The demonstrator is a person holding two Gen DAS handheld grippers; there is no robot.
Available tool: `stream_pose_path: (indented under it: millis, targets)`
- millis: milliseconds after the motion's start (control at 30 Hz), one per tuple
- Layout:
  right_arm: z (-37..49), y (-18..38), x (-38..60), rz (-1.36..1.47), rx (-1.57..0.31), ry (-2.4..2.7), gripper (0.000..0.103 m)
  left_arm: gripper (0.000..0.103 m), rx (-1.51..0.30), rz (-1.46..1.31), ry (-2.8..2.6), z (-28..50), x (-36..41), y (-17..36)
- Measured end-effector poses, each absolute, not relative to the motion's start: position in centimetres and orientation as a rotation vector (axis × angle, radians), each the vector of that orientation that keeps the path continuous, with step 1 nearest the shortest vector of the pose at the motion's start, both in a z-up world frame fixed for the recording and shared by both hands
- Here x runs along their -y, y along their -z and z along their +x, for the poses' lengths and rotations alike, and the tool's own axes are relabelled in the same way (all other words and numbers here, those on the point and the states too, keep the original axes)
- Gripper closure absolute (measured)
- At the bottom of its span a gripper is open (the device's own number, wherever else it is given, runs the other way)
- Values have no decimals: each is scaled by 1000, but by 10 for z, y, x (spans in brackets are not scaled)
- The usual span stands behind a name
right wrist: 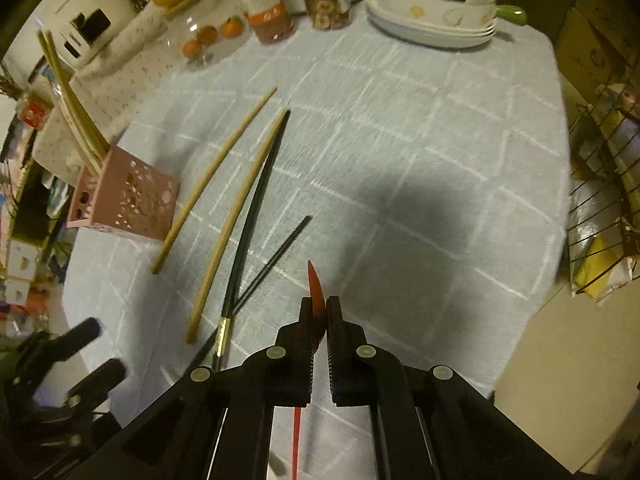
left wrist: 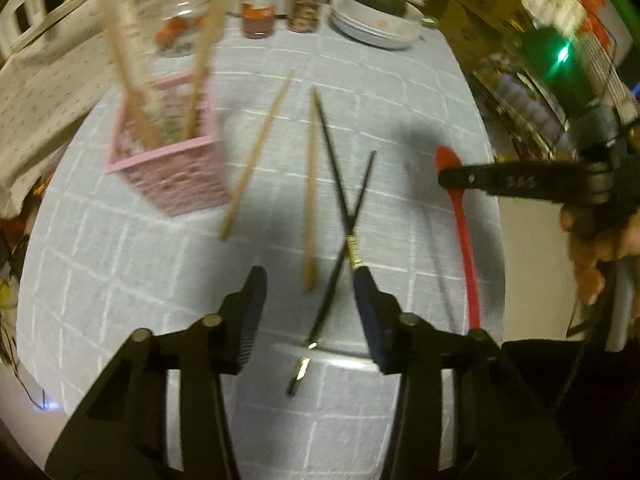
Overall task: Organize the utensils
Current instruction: 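Grasp the red spoon with the right tool while the left tool approaches the black chopsticks, then close the left tool on the black chopsticks and lift them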
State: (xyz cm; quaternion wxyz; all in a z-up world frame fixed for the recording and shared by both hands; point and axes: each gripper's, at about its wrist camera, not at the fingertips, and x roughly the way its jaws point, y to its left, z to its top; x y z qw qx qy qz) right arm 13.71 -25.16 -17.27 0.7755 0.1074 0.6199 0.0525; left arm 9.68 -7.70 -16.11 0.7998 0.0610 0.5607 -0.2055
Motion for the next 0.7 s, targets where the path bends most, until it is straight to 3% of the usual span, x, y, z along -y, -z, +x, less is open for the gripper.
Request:
stream_pose_path:
  millis: [133, 267, 700]
  targets:
    - [126, 157, 281, 261, -1318, -120, 98, 66, -1202, 181, 476, 103, 110, 173]
    - [118, 154, 297, 287, -1312, -131, 98, 80, -1217, 187, 508, 116, 134, 185]
    - [116, 170, 318, 332, -1332, -132, 98, 81, -1194, 167, 470, 157, 175, 225]
